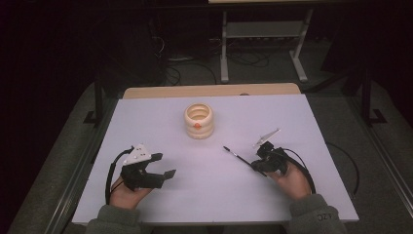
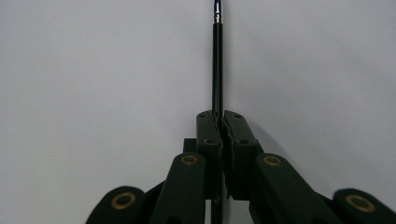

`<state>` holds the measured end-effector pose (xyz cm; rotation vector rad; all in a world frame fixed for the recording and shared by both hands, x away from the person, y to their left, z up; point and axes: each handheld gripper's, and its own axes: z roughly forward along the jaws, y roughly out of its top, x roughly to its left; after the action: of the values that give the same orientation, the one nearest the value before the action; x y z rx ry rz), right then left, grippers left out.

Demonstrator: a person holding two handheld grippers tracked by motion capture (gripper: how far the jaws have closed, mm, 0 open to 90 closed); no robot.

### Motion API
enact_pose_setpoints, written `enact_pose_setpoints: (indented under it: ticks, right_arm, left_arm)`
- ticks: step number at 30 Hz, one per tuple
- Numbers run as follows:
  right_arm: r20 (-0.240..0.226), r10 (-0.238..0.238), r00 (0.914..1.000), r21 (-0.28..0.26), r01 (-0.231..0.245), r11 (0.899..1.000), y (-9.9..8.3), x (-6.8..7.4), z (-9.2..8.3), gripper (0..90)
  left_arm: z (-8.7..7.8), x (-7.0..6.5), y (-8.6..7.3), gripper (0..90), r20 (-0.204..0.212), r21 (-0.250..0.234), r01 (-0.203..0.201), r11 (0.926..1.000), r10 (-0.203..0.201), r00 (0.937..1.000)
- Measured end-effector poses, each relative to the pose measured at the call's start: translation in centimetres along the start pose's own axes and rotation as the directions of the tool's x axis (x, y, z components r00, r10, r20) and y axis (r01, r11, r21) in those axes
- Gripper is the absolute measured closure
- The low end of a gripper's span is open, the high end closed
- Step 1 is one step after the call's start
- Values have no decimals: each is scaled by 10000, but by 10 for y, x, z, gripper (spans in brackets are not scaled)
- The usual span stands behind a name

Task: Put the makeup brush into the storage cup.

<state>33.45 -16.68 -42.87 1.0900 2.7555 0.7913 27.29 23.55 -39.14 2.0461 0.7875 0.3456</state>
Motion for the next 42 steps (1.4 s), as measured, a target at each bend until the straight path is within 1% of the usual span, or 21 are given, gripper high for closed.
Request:
enact_pose_setpoints:
  ticks: [12,13,15,20,21,22,23,24,26,27,31,32,33,34,35,36,38,39,40,41,42]
  right_arm:
    - [-165,202,9997,-484,-210,9986,-1,-1,-7,851]
    - [-230,112,9997,-688,-127,9975,-2,-1,-9,851]
    - [-254,129,9996,-749,-147,9971,-2,0,-11,851]
    - [-268,148,9995,-1323,-182,9910,-4,6,-21,851]
    - [-344,113,9993,-1579,-166,9873,-5,7,-24,850]
    - [-446,113,9989,-1987,-199,9799,-6,9,-29,850]
    - [-446,113,9989,-1987,-199,9799,-6,9,-29,850]
    - [-526,35,9986,-2232,-151,9747,-7,10,-32,850]
    - [-662,-154,9977,-2878,-43,9577,-8,15,-38,850]
    - [-662,-154,9977,-2878,-43,9577,-8,15,-38,850]
    - [-815,-556,9951,-3507,236,9362,-9,21,-44,850]
    - [-1026,-726,9921,-3833,279,9232,-10,24,-47,850]
    - [-1108,-824,9904,-3984,317,9167,-10,26,-47,850]
    - [-1237,-881,9884,-4053,307,9137,-9,27,-47,850]
    - [-1335,-945,9865,-4109,316,9111,-9,29,-46,850]
    - [-1335,-945,9865,-4109,316,9111,-9,29,-46,850]
    - [-1586,-1192,9801,-4202,423,9065,-8,37,-43,850]
    - [-1586,-1192,9801,-4202,423,9065,-8,37,-43,850]
    - [-1714,-1344,9760,-4262,495,9033,-7,43,-42,850]
    - [-1714,-1344,9760,-4262,495,9033,-7,43,-42,850]
    - [-1862,-1467,9715,-4327,529,9000,-6,48,-40,850]
  left_arm:
    - [1,-1,0,238,91,-3,21,10000,-21,10000]
    - [1,-1,0,238,100,13,22,10000,-22,9999]
    - [1,-2,1,239,138,-14,18,10000,-17,9999]
    - [1,-2,1,248,320,-47,106,9999,-105,9994]
    - [1,-2,2,252,350,-87,131,9999,-128,9993]
    - [1,-2,2,254,464,-148,191,9997,-184,9988]
    - [1,-2,2,258,464,-148,191,9997,-184,9988]
    - [2,-3,3,258,531,-194,228,9996,-217,9984]
    - [3,-5,5,267,728,-333,240,9992,-216,9971]
    - [3,-5,5,277,728,-333,240,9992,-216,9971]
    - [4,-8,8,292,1089,-449,317,9985,-267,9937]
    - [7,-10,10,307,1315,-499,334,9982,-266,9910]
    - [7,-10,10,314,1315,-499,334,9982,-266,9910]
    - [8,-12,10,323,1425,-486,344,9982,-272,9894]
    - [12,-15,12,329,1655,-413,343,9986,-270,9858]
    - [12,-15,12,338,1655,-413,343,9986,-270,9858]
    - [16,-19,14,366,1916,-453,340,9984,-247,9812]
    - [18,-21,15,366,2049,-404,359,9985,-269,9784]
    - [23,-24,18,386,2331,-377,377,9986,-279,9721]
    - [23,-24,18,399,2331,-377,377,9986,-279,9721]
    - [25,-26,19,410,2447,-387,362,9986,-257,9693]
